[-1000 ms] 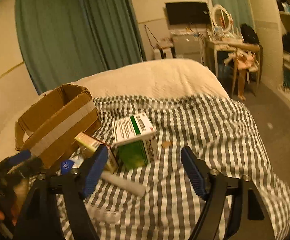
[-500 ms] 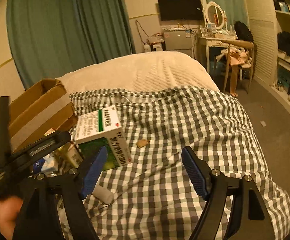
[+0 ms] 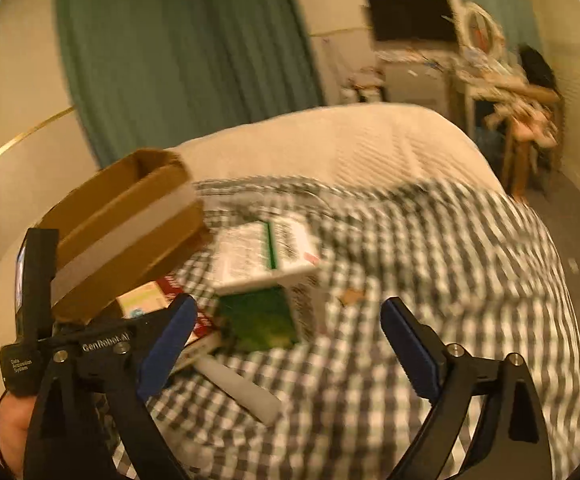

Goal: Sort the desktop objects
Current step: 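Move both open tools back toward the remaining items on the bed, then grasp the green medicine box with the right tool while the left grasps the red-white medicine box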

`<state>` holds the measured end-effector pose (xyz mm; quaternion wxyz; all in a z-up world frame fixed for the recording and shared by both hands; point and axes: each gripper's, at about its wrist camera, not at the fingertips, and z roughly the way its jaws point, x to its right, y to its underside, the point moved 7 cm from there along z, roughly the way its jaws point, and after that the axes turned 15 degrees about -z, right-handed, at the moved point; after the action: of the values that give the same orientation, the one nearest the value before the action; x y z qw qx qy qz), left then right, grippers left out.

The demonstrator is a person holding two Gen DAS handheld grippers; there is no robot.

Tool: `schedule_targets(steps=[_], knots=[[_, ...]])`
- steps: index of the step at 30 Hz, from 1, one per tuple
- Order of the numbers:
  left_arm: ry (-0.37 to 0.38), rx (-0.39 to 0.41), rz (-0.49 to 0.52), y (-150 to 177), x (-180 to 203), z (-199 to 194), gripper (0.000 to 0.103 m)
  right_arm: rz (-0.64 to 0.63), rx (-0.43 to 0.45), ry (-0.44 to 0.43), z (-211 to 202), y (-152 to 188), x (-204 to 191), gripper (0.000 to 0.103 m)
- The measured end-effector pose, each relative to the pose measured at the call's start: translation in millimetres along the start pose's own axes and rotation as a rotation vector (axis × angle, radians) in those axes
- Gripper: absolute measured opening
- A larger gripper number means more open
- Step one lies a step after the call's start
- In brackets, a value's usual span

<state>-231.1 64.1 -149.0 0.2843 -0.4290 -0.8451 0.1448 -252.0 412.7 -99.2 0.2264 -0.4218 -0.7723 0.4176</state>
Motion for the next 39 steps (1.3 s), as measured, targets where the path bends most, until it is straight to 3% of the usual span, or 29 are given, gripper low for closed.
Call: schedule_targets(steps=[1,3,5,6,10,17,21,25,30,34,39], knots=[[0.021,-0.002,-0.005,0.0,1.5,-1.7,0.098,-0.059,0.008,0.012,5.5,-6.4,-5.4,0.097],[0.069,-0.009,-0.008,0.8,6.4,-6.0,0.085,-0.148,-0.005,0.031,20.8,-10.7,-11.0,0.097],[0.081,-0.022,0.014,2.5,12.6,-6.2,0.082,-0.204,-0.051,0.057,38.4,-7.8,-11.0,0.097],[0.089,-0.024,0.024,4.2,15.1,-6.2,0.076,-0.213,-0.071,0.07,46.0,-5.4,-9.1,0.097],[0.1,-0.029,0.024,2.7,28.8,2.6,0.069,-0.159,-0.111,0.005,72.0,2.7,-3.8,0.097],[0.132,-0.066,-0.022,0.2,30.5,12.9,0.062,-0.117,-0.115,-0.02,90.7,0.0,-0.3,0.097],[0.15,-0.078,-0.033,-0.8,27.1,12.0,0.057,-0.15,-0.059,-0.03,81.9,-6.1,-6.5,0.102],[0.167,-0.094,-0.045,-2.3,31.3,14.2,0.05,-0.102,-0.042,-0.037,82.9,-5.1,-0.4,0.103],[0.177,-0.05,-0.036,-4.6,34.6,2.4,0.043,-0.064,-0.019,-0.045,84.0,-9.7,5.9,0.103],[0.181,-0.042,-0.065,-8.9,25.2,-9.2,0.04,-0.1,-0.016,-0.06,95.1,-17.5,-5.5,0.103],[0.176,-0.019,-0.028,-16.2,29.5,-12.3,0.037,-0.185,-0.066,-0.023,122.9,-16.1,-24.0,0.103]])
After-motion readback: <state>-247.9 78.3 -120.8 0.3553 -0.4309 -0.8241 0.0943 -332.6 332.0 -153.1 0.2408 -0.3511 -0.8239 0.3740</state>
